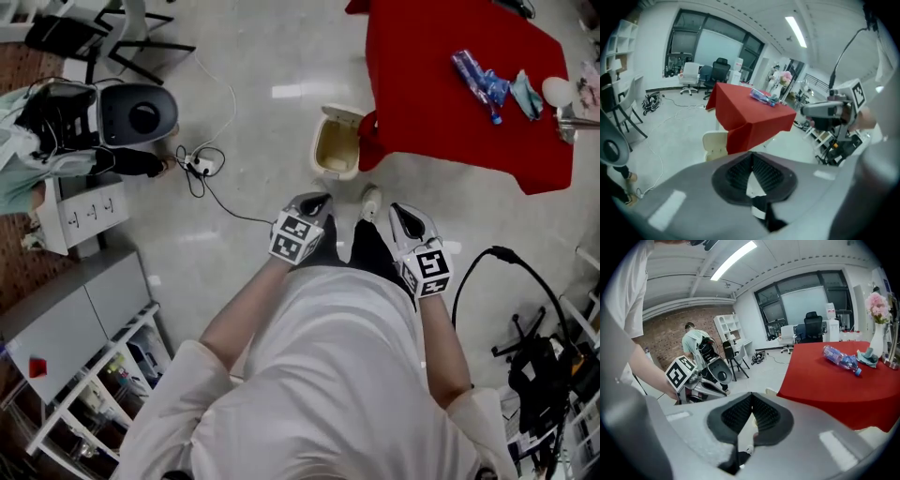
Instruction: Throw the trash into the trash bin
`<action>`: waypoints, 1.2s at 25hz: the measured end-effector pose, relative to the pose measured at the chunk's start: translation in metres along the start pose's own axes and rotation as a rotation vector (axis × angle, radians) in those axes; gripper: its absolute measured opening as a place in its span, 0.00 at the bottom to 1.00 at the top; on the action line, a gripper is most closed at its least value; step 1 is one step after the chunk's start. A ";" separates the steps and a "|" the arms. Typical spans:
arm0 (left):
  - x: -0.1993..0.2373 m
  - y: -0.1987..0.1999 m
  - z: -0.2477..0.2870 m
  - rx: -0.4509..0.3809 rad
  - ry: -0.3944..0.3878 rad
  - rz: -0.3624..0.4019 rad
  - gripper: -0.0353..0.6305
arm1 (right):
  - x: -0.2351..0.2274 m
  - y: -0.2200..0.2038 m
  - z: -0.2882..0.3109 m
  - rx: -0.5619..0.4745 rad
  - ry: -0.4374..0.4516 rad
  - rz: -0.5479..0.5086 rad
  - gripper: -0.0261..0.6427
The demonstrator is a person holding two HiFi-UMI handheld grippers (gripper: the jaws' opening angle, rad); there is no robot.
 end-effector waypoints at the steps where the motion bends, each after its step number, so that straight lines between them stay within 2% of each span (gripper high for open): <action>1: -0.004 0.003 -0.007 -0.005 -0.005 0.008 0.06 | 0.004 0.000 -0.004 0.003 0.003 -0.003 0.04; 6: -0.012 0.015 -0.027 -0.033 -0.020 0.064 0.06 | 0.016 0.004 -0.014 -0.002 -0.005 -0.020 0.04; 14: -0.019 0.027 -0.046 -0.091 -0.037 0.078 0.06 | 0.027 0.016 -0.023 -0.016 -0.028 -0.036 0.04; 19: -0.017 0.024 -0.051 -0.077 -0.055 0.097 0.06 | 0.030 0.024 -0.022 -0.028 -0.052 -0.037 0.04; 26: -0.014 0.029 -0.056 -0.085 -0.102 0.139 0.06 | 0.042 0.028 -0.017 -0.025 -0.091 -0.040 0.04; 30: -0.012 0.030 -0.064 -0.096 -0.162 0.152 0.06 | 0.052 0.032 -0.014 -0.038 -0.129 -0.041 0.04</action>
Point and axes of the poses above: the fingertips, and each gripper's own axes: z forward along the fingers, x to its left, y out of its top, the point moved 3 cm from there along -z, backward along the fingers, and after that the axes turned 1 degree about -z, right-handed, at the moved point
